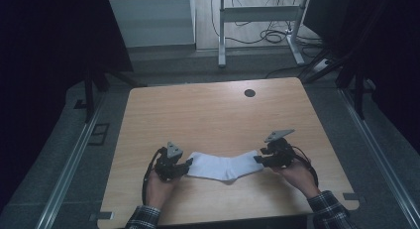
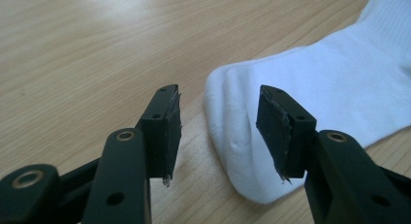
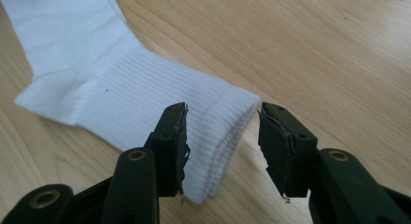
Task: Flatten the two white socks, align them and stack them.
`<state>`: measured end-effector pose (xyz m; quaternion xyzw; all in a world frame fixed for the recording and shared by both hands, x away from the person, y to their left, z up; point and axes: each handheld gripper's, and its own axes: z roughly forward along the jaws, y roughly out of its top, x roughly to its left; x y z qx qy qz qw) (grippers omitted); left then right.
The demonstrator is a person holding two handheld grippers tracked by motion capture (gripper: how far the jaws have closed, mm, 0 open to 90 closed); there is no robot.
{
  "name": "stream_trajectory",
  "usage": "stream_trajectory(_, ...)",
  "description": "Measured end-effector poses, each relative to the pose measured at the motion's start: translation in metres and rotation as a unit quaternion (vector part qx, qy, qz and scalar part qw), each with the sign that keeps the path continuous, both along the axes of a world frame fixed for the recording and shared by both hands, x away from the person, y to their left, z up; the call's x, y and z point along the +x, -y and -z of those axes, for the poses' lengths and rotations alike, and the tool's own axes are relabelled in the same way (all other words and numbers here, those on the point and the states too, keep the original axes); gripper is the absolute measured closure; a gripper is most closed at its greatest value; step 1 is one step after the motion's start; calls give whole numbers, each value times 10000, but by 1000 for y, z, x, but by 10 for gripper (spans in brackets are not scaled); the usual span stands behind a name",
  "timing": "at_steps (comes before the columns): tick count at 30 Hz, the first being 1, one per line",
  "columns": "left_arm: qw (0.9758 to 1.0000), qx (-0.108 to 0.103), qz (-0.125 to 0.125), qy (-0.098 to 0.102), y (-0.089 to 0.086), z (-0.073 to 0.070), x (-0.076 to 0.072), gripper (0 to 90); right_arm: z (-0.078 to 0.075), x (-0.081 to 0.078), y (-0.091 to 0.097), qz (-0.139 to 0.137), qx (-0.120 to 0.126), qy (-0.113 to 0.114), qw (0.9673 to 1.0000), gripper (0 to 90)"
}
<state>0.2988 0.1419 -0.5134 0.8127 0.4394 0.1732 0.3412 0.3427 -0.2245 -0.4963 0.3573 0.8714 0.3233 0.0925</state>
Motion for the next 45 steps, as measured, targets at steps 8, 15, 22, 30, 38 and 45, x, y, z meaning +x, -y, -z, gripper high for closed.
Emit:
stream_trajectory(8, 9997, -32, -58, -243, 1, 17, 12, 516, 23, 3, -10, 53, -266, -99, 9996, 487)
stream_trajectory(15, 9984, -330, 150, -440, 2, 23, 15, 701, 25, 5, -5, 58, 47, -355, 9993, 706)
stream_trajectory(22, 9986, -281, 166, -407, 6, 19, 14, 810, 22, 4, -9, 15, -6, -279, 9996, 765)
stream_trajectory(30, 9988, -429, 147, -171, 4, 2, 18, 812, 7, 7, -6, 46, 144, -97, 9998, 765)
stream_trajectory(38, 9989, -466, 92, -1, 7, -14, 32, 811, -14, 20, -5, 145, 286, 110, 9994, 764)
stream_trajectory(45, 9986, -521, -50, 112, 6, -24, 50, 811, -27, 41, -2, 301, 395, 241, 9985, 765)
